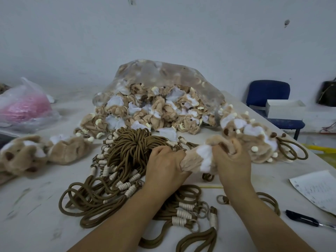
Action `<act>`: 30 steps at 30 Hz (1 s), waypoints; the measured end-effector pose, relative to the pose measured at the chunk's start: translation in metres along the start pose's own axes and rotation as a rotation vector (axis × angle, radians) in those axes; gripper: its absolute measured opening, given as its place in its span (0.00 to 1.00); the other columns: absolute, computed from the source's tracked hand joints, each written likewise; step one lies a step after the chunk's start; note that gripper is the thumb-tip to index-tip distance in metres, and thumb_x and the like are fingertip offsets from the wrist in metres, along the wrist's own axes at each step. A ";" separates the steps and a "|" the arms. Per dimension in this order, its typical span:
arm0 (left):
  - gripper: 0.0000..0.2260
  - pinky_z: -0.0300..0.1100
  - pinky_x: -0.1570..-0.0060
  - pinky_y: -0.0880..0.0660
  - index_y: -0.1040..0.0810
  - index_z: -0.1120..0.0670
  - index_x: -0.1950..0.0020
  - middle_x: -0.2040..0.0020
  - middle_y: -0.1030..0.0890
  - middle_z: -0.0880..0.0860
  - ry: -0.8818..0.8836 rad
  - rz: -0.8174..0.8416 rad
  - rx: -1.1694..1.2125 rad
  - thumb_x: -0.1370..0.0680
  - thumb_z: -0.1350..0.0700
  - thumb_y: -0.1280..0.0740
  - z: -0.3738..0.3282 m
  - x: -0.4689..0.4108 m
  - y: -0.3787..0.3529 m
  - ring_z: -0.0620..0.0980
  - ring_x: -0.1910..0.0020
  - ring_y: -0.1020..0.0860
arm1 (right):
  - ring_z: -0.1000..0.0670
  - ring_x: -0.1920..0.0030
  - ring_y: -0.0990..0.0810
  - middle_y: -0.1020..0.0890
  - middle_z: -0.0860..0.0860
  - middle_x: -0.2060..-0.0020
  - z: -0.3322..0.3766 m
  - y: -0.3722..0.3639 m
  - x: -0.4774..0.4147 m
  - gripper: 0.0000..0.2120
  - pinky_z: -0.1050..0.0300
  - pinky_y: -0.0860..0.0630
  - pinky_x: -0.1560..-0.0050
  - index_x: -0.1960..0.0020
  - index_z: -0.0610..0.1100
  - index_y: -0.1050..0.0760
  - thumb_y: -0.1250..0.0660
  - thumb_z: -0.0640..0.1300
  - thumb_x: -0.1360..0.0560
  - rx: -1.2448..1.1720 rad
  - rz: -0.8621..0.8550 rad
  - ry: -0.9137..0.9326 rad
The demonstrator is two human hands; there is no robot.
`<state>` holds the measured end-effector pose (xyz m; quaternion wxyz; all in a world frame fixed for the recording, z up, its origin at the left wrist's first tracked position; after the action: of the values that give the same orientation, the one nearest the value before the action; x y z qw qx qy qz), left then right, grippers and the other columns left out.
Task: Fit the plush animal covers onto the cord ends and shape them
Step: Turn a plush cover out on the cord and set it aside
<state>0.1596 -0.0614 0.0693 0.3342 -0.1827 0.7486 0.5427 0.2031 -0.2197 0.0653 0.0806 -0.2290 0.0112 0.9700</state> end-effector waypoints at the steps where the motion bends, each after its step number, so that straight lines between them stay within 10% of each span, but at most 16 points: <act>1: 0.14 0.44 0.54 0.30 0.33 0.50 0.68 0.74 0.29 0.45 0.022 0.019 -0.015 0.28 0.43 0.41 0.002 0.000 -0.003 0.51 0.70 0.28 | 0.54 0.70 0.32 0.32 0.46 0.70 -0.007 0.001 -0.003 0.15 0.60 0.32 0.69 0.59 0.38 0.33 0.36 0.49 0.36 0.011 -0.007 -0.035; 9: 0.11 0.45 0.60 0.38 0.30 0.52 0.55 0.60 0.21 0.51 0.260 0.068 0.219 0.26 0.48 0.30 0.028 0.004 -0.012 0.54 0.60 0.24 | 0.46 0.43 0.19 0.17 0.46 0.45 -0.039 -0.045 0.008 0.28 0.51 0.21 0.45 0.39 0.45 0.24 0.29 0.61 0.31 -0.479 0.382 -0.326; 13: 0.10 0.47 0.54 0.31 0.26 0.53 0.47 0.55 0.23 0.49 0.219 0.126 0.173 0.23 0.48 0.34 0.023 0.001 -0.017 0.51 0.55 0.25 | 0.52 0.42 0.20 0.17 0.52 0.45 -0.025 -0.070 0.032 0.24 0.55 0.23 0.41 0.41 0.52 0.21 0.30 0.64 0.32 -0.181 0.649 -0.207; 21: 0.28 0.44 0.36 0.37 0.31 0.52 0.29 0.36 0.29 0.49 0.187 0.173 0.262 0.26 0.41 0.45 0.014 0.006 -0.022 0.47 0.37 0.35 | 0.54 0.55 0.16 0.14 0.49 0.56 -0.055 -0.045 0.017 0.09 0.59 0.21 0.59 0.56 0.52 0.15 0.34 0.46 0.23 -0.308 0.351 -0.466; 25: 0.12 0.44 0.47 0.31 0.22 0.57 0.47 0.47 0.25 0.55 0.233 -0.172 0.154 0.26 0.52 0.29 0.022 0.003 0.013 0.52 0.47 0.28 | 0.53 0.49 0.17 0.15 0.48 0.50 -0.051 -0.050 0.017 0.09 0.63 0.21 0.57 0.49 0.48 0.16 0.33 0.47 0.26 -0.450 0.399 -0.465; 30: 0.05 0.41 0.54 0.29 0.22 0.58 0.52 0.53 0.26 0.49 0.247 -0.077 0.323 0.21 0.56 0.32 0.022 0.003 0.004 0.46 0.52 0.28 | 0.50 0.45 0.18 0.16 0.46 0.46 -0.054 -0.047 0.013 0.15 0.60 0.20 0.54 0.45 0.44 0.18 0.31 0.50 0.28 -0.495 0.403 -0.475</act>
<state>0.1612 -0.0393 0.0660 0.2855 -0.2203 0.8536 0.3760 0.2230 -0.1740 0.0118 -0.1687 -0.0040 -0.1973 0.9657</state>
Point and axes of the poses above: each hand's wrist, its own x-axis away from the middle knuckle, its own y-axis out of the back of the hand, z = x × y, the point moved 9 cm from there along -x, towards the middle knuckle
